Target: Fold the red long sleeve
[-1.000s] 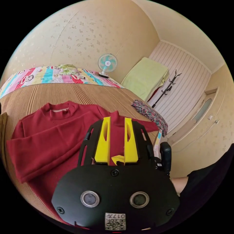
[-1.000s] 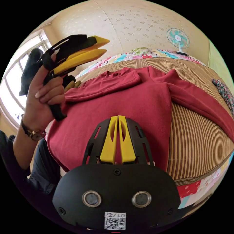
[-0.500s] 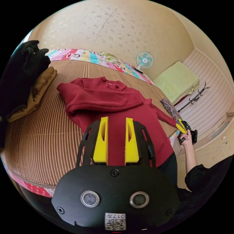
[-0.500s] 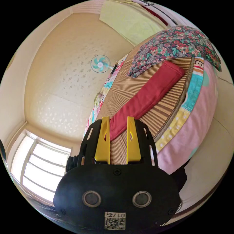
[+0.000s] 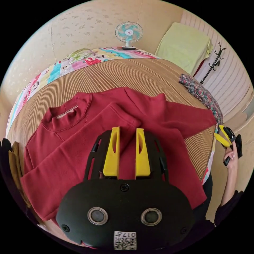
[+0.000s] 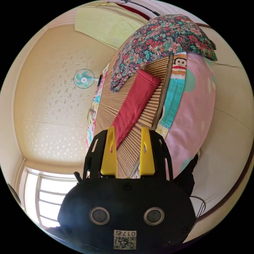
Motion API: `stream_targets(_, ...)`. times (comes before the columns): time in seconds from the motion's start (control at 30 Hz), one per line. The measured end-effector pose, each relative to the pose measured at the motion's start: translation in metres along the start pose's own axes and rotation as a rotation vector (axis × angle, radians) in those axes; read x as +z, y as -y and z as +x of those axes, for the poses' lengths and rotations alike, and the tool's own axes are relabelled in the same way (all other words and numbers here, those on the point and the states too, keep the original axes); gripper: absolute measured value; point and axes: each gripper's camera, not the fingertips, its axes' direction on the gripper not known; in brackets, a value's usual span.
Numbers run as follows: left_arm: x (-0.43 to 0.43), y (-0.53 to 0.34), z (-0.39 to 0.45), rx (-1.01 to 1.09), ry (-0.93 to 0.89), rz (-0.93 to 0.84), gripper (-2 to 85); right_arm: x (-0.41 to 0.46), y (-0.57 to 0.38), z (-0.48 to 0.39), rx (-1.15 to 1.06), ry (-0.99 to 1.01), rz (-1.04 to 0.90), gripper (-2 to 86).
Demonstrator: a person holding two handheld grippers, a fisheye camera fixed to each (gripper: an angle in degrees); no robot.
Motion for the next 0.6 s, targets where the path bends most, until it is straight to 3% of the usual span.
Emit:
stream_targets(0.1, -0.041, 0.006, -0.025, -0.182, -0.196, 0.156, 5.4, -0.003, 0.003, 0.008, 0.004, 0.057, 0.001, 13.6)
stream_targets(0.17, -0.052, 0.006, -0.026, -0.137, -0.404, 0.238, 5.6, 0.003, 0.006, 0.006, 0.005, 0.060, 0.010, 13.6)
stream_targets(0.23, -0.043, 0.007, -0.015, -0.033, -0.492, 0.192, 6.3, 0.011, 0.006, 0.002, 0.015, 0.019, 0.026, 13.3)
stream_targets(0.33, -0.031, -0.012, -0.003, 0.034, -0.449, 0.070, 9.7, 0.028, 0.004, 0.007, 0.059, -0.053, 0.084, 10.5)
stream_targets(0.47, -0.071, -0.081, -0.017, 0.017, -0.452, 0.091, 10.5, 0.046, 0.013, 0.018, 0.088, -0.070, 0.098, 4.8)
stream_targets(0.6, -0.128, -0.153, -0.045, -0.026, -0.391, 0.128, 10.5, 0.042, -0.008, -0.048, -0.162, 0.069, 0.147, 3.7)
